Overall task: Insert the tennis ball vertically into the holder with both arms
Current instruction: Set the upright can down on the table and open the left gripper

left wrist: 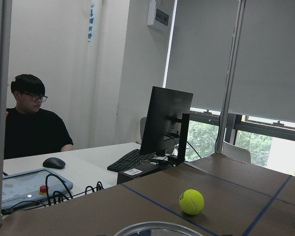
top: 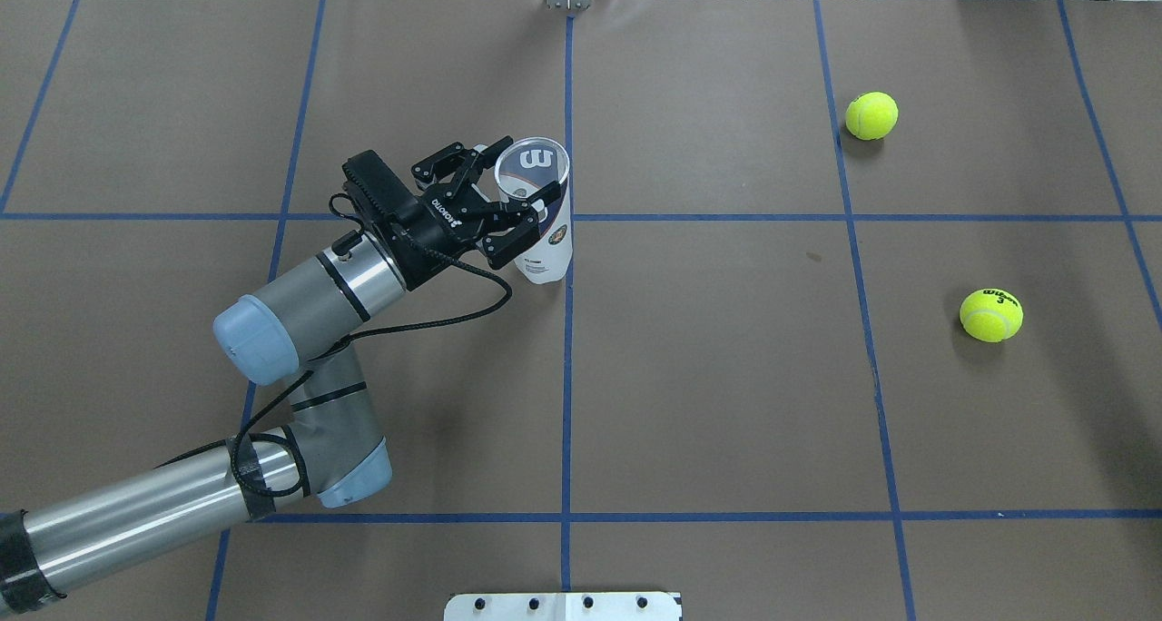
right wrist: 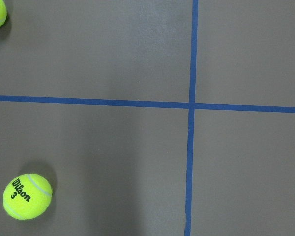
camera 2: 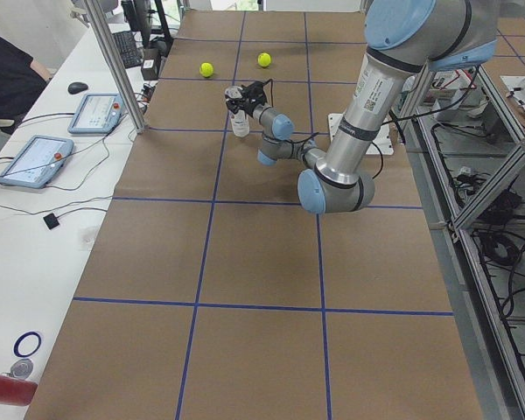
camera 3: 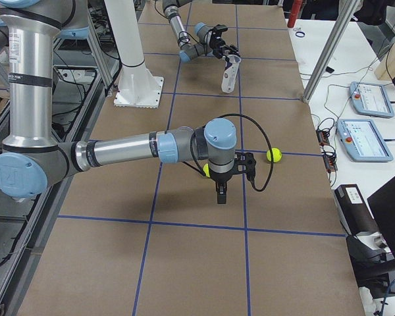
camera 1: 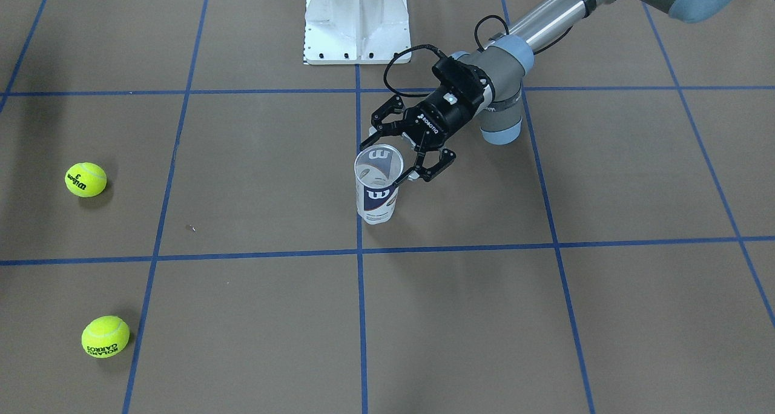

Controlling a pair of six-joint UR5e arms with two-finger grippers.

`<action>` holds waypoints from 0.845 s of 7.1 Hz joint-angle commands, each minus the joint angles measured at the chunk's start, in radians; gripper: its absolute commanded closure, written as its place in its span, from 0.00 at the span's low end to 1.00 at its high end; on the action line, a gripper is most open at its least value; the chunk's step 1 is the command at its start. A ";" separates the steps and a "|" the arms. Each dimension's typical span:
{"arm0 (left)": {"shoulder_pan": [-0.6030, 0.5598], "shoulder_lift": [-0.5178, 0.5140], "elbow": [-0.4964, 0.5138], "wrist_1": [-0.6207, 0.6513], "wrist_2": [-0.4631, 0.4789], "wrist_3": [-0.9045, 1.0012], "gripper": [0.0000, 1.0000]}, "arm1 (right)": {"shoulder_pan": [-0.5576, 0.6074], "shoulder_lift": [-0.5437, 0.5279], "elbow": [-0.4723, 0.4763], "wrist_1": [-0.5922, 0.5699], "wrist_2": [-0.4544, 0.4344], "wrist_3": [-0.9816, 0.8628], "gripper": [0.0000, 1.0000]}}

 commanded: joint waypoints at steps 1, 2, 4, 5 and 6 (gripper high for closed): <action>0.001 0.003 0.007 -0.012 0.011 0.007 0.75 | 0.000 0.000 -0.001 0.000 0.000 0.000 0.00; 0.001 0.003 0.024 -0.012 0.012 0.011 0.75 | 0.000 0.000 -0.002 0.000 0.000 0.000 0.00; 0.002 0.001 0.039 -0.010 0.012 0.013 0.75 | 0.000 0.000 -0.008 0.000 0.000 -0.002 0.00; 0.001 0.001 0.042 -0.012 0.012 0.013 0.75 | 0.000 0.000 -0.009 0.000 0.000 -0.003 0.00; 0.002 0.001 0.042 -0.012 0.012 0.011 0.75 | 0.000 -0.001 -0.009 0.000 0.000 -0.003 0.00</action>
